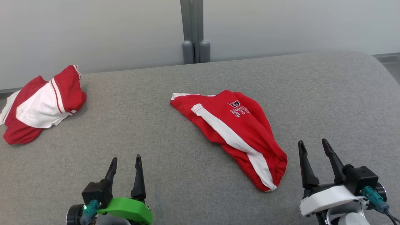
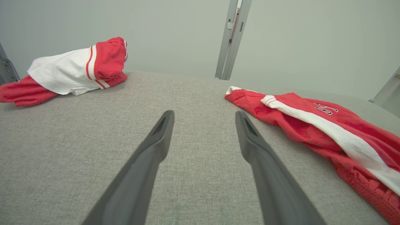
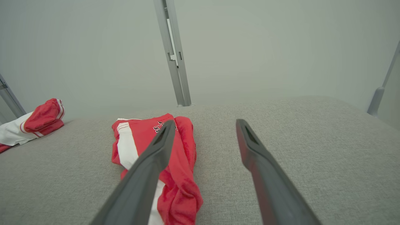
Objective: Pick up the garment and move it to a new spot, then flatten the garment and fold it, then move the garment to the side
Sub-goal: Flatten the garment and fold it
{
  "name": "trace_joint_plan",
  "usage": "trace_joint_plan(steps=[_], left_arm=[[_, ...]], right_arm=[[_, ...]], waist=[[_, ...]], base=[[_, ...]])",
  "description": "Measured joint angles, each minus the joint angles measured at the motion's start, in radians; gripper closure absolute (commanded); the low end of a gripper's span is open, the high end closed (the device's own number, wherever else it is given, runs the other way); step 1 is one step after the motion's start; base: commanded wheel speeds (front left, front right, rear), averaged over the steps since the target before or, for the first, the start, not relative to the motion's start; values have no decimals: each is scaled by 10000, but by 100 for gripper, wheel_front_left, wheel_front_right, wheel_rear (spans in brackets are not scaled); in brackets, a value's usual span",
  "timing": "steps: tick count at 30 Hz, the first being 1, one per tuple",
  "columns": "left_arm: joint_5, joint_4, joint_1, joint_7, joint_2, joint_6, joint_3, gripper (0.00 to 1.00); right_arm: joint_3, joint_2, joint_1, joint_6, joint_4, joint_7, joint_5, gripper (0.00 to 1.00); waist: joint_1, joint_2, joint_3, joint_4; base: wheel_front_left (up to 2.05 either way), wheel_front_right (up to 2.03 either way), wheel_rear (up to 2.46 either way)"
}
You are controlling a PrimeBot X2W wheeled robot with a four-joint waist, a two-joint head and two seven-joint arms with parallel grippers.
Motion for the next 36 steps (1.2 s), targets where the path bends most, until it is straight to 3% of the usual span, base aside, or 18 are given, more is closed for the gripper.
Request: trace_joint_plan(steps=[14, 24, 32, 36], left_arm=[[303, 313, -299, 0, -71, -286, -111, 0], [-176, 2228, -3342, 485, -88, -709, -1475, 0], [-1053, 4253, -5611, 1204, -104, -723, -2606, 0], [-1450, 5149, -6350, 1267, -107, -617, -2727, 0]], right_arm=[[-86, 0, -69, 0, -48, 0, -17, 0], [176, 0, -719, 0, -194, 0, -36, 0], [418, -6, -1146, 0, -245, 0, 90, 0], [451, -6, -1275, 0, -268, 0, 153, 0]], waist=[[0, 0, 231, -40], [0, 0, 1047, -271], [0, 1, 1765, -1021], [0, 0, 2123, -1408]], base=[[0, 0, 0], [0, 0, 0], [0, 0, 0], [0, 0, 0]])
